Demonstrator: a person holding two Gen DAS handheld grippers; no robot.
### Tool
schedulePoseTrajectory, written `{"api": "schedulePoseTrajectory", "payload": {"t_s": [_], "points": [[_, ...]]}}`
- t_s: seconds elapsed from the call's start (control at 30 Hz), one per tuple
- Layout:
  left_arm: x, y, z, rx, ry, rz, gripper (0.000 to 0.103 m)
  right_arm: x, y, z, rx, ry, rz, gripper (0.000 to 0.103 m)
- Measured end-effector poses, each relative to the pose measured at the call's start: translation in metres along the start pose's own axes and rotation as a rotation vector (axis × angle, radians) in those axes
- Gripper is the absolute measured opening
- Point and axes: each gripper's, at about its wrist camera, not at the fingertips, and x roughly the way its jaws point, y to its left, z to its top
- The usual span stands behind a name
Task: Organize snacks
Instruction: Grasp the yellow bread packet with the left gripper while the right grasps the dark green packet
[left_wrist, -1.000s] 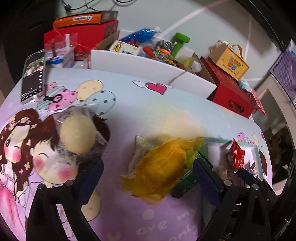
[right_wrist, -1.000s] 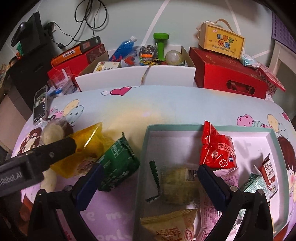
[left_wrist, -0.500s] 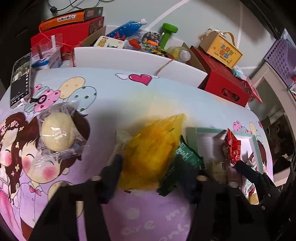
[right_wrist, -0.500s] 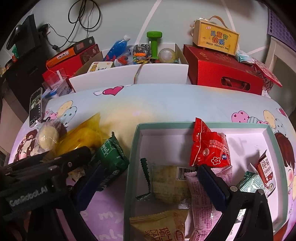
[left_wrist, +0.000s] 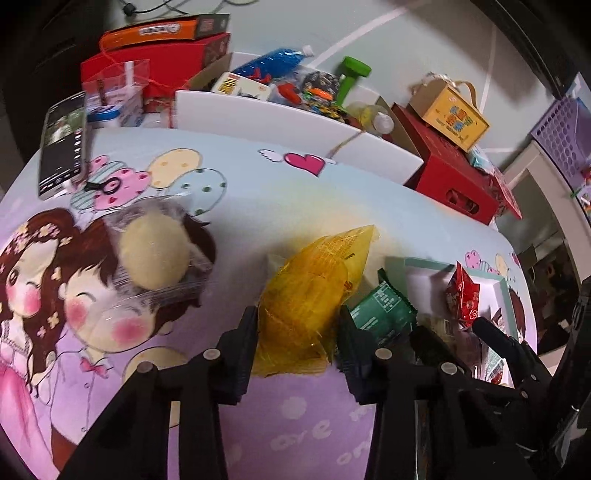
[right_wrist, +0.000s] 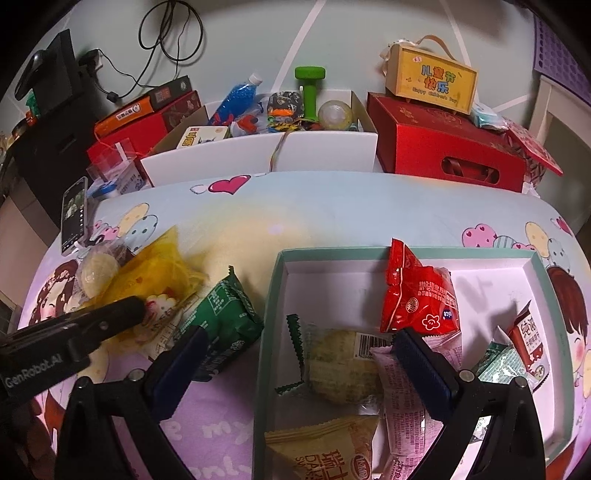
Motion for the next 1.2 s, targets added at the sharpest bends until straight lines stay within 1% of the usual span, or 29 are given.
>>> {"api": "schedulePoseTrajectory", "payload": {"t_s": [0.2,0.27,0.37,0.43,0.57,0.67,0.83,0.9,0.97,1.03,1.07,1.2], "points": [[-0.015,0.021,-0.003,-0.072,-0.03,0.018,0.043,-0.004,0.017,0.0,-0.063,-0.012,0.015,0.103],[-0.018,0.027,-0.004,-0.091,-0.034,0.019,0.043,-0.002,0.026,0.0,-0.107,-0.006,0.01,0.1],[-0.022,0.036,-0.005,-0.125,-0.039,0.015,0.043,0.0,0.042,0.001,-0.189,-0.004,0.002,0.1],[-0.023,0.04,-0.006,-0.135,-0.04,0.017,0.043,0.006,0.053,0.0,-0.254,0.024,-0.004,0.099],[-0.023,0.044,-0.005,-0.153,-0.036,0.001,0.043,0.016,0.073,-0.003,-0.389,0.06,-0.037,0.098],[-0.023,0.048,-0.005,-0.162,-0.033,-0.006,0.043,0.025,0.085,-0.006,-0.487,0.081,-0.084,0.098],[-0.023,0.054,-0.006,-0.179,-0.031,-0.004,0.043,0.037,0.092,-0.006,-0.537,0.123,-0.095,0.096],[-0.024,0.055,-0.005,-0.185,-0.031,-0.006,0.043,0.039,0.094,-0.008,-0.554,0.13,-0.103,0.092],[-0.023,0.057,-0.005,-0.187,-0.028,-0.005,0.043,0.04,0.096,-0.009,-0.562,0.138,-0.104,0.086],[-0.023,0.057,-0.006,-0.187,-0.024,-0.005,0.043,0.041,0.098,-0.009,-0.565,0.141,-0.111,0.084],[-0.022,0.057,-0.005,-0.187,-0.023,-0.006,0.043,0.041,0.098,-0.009,-0.566,0.14,-0.118,0.08],[-0.022,0.056,-0.005,-0.183,-0.022,-0.007,0.043,0.04,0.096,-0.009,-0.562,0.136,-0.118,0.075]]}}
